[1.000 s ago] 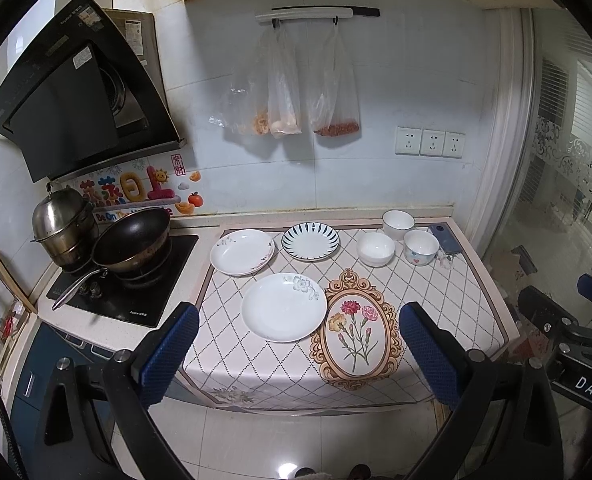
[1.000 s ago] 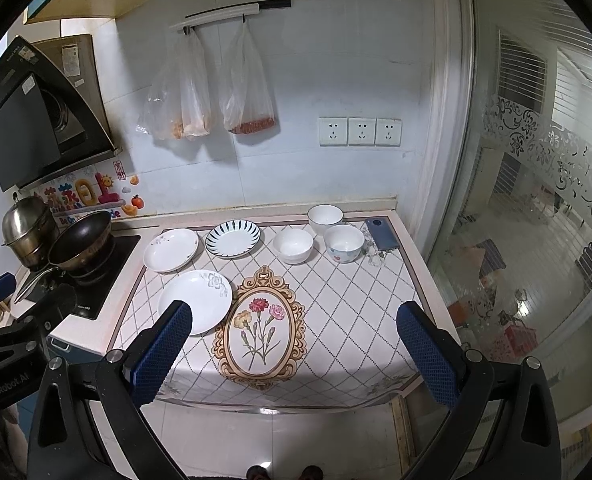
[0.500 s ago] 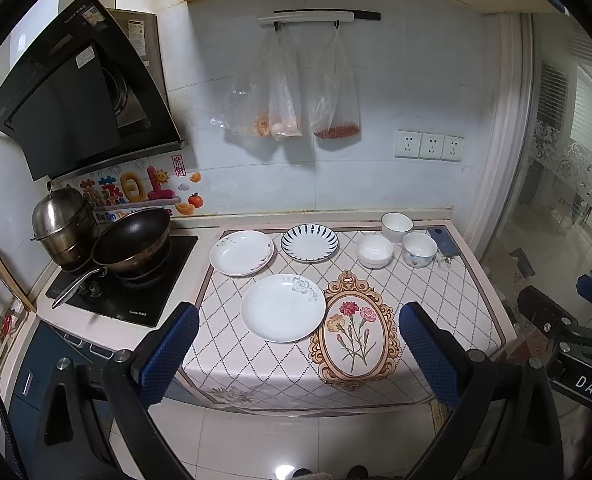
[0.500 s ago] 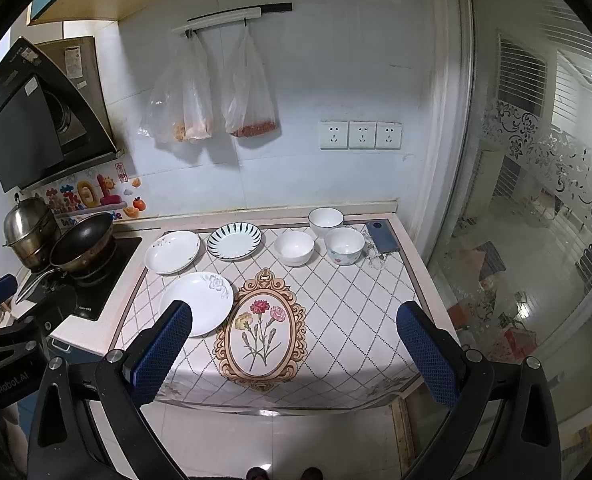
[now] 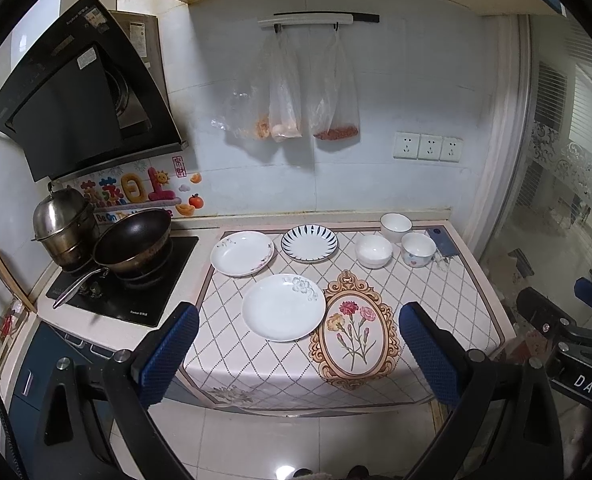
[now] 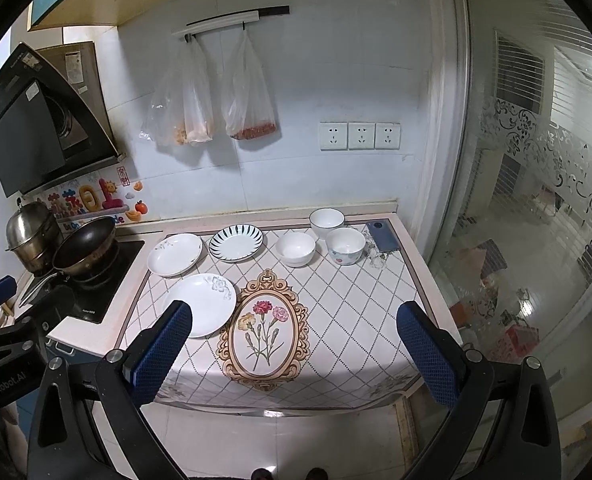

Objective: Organize plates and bowls

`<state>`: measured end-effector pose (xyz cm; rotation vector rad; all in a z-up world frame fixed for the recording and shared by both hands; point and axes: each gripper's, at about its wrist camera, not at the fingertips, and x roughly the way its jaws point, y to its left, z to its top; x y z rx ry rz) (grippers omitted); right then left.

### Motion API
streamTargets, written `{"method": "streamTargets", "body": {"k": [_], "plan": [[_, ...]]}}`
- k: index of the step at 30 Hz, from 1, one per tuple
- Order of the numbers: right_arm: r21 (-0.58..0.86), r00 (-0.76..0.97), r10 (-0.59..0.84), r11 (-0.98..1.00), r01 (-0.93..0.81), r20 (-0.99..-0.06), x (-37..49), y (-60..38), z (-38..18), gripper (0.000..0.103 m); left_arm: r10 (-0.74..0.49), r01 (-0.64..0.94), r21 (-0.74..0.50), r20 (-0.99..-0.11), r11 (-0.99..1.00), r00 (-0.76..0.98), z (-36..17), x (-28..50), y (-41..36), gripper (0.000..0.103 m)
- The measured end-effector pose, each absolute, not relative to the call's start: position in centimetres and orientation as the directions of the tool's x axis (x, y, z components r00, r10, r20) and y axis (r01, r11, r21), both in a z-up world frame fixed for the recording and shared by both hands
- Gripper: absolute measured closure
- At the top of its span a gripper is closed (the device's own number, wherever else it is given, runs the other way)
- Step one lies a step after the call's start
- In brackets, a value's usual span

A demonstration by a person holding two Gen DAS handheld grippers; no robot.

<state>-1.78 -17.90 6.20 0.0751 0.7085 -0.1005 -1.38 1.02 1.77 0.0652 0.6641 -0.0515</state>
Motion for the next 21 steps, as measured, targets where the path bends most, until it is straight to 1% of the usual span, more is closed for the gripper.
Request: {"method": "streamTargets", "body": {"k": [15,21], "plan": [[0.043,0.752,-0.062,0.992,0.120,-0.657,-2.01,-17.88,5.97,0.000,-0.028,0.071,0.045,-0.615,0.996,0.788,1.57,-1.59,1.18,0.000],[0.041,0.745,-0.070,0.991,0.129,-0.664,-1.89,-17.54,5.94,0.000,-0.059,0.096,0.026,-0.625,0.995,0.779,1.13,-0.92,1.90,0.000]]}}
